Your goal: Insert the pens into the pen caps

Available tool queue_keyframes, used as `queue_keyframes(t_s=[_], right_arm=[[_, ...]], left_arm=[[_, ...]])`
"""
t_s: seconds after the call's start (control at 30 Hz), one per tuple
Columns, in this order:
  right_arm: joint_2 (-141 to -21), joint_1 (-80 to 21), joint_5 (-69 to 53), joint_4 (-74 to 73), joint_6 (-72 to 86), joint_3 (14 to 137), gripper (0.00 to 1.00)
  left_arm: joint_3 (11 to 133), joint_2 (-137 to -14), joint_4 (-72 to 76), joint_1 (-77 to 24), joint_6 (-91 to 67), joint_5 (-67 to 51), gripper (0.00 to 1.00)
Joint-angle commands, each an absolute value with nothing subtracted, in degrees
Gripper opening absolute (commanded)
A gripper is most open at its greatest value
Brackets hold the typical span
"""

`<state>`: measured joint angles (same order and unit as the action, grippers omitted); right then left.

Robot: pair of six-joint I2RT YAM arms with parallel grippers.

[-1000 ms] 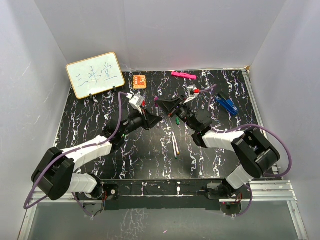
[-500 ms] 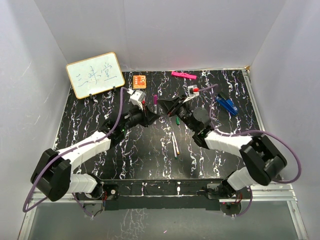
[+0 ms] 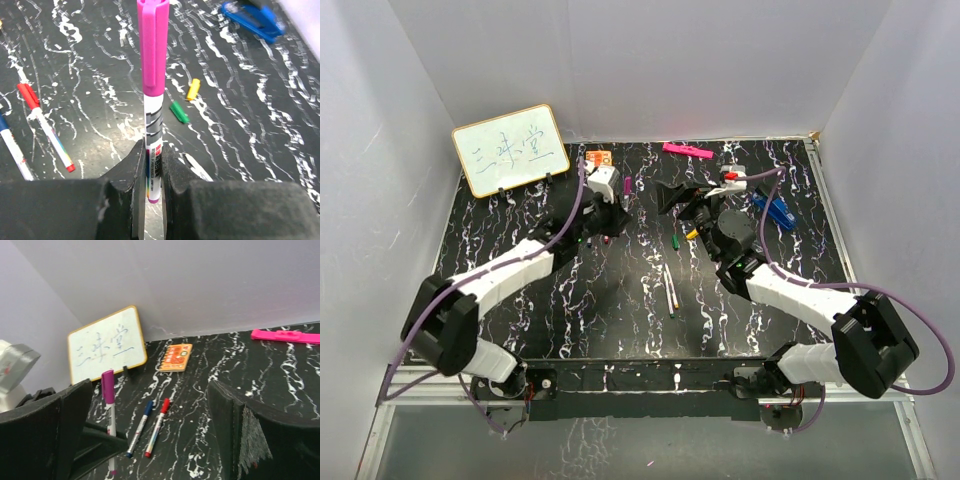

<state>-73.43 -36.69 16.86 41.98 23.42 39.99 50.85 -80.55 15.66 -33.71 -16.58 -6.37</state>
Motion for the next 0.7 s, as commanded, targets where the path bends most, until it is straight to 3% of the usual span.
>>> queue_keyframes(t_s=[0.0,0.67], right_arm=[[-71.82,-36.28,23.30,42.93,19.56,40.50,0.98],[-72.71,-36.13,26.46,38.59,19.39,40.43,0.98]], left_arm=[[59.04,-88.01,5.15,-32.39,-14.55,-0.13,0.00],[77.70,-110.73,-6.38,-30.35,-21.48,-1.59,0.00]])
